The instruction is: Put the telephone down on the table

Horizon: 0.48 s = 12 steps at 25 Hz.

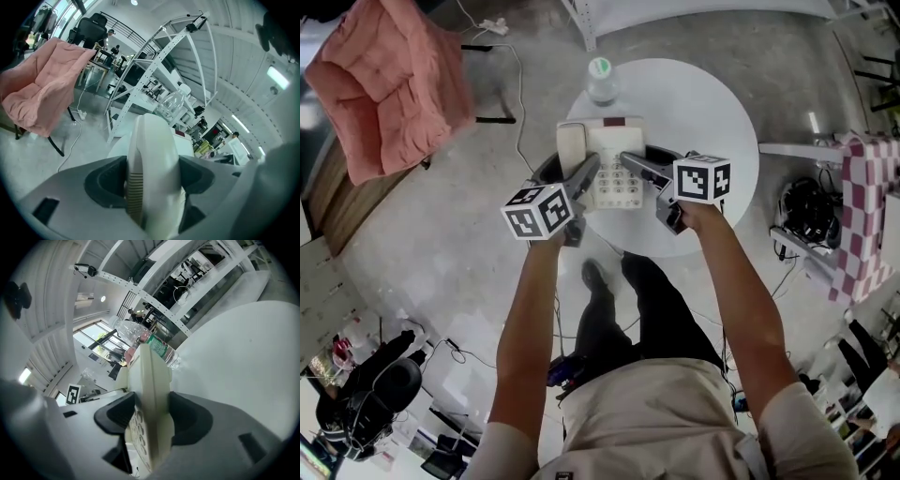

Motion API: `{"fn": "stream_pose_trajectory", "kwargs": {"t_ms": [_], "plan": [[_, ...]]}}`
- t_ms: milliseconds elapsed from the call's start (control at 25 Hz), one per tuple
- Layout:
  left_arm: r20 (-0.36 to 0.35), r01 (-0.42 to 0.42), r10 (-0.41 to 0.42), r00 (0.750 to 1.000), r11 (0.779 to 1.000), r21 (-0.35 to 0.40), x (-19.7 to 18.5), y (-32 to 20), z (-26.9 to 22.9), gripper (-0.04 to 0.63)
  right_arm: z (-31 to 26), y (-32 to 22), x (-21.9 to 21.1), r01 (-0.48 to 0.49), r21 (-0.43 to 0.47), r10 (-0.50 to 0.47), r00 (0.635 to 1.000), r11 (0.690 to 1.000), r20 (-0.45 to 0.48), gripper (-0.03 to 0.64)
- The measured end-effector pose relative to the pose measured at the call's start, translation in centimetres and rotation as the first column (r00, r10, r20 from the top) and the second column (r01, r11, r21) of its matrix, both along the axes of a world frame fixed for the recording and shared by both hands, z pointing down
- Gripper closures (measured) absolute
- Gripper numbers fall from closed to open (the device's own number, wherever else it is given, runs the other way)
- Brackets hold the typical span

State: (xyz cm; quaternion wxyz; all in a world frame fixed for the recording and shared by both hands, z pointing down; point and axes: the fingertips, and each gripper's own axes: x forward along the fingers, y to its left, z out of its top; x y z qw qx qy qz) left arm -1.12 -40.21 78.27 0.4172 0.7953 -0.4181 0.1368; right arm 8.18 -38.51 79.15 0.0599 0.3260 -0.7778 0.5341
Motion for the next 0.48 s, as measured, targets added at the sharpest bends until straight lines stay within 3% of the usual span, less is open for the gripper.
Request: {"fn": "stream_pose_trajectory", "kwargs": {"t_ms": [280, 480], "plan": [[0.008, 0.016, -0.015, 1.0, 0.999, -0.046, 0.3, 0.0, 2.2, 0.275, 2.0, -0.3, 0.7, 0.026, -0.016, -0.027, 0.997, 1.0, -0.075, 0.397], [0.011, 0.036, -0.035, 0.999, 0.997, -0.062, 0.1, -0.1, 3.0, 0.275, 2.8, -0.2, 0.3, 0.008, -0.03, -0.009, 0.998, 1.0, -0.056, 0.396]]}}
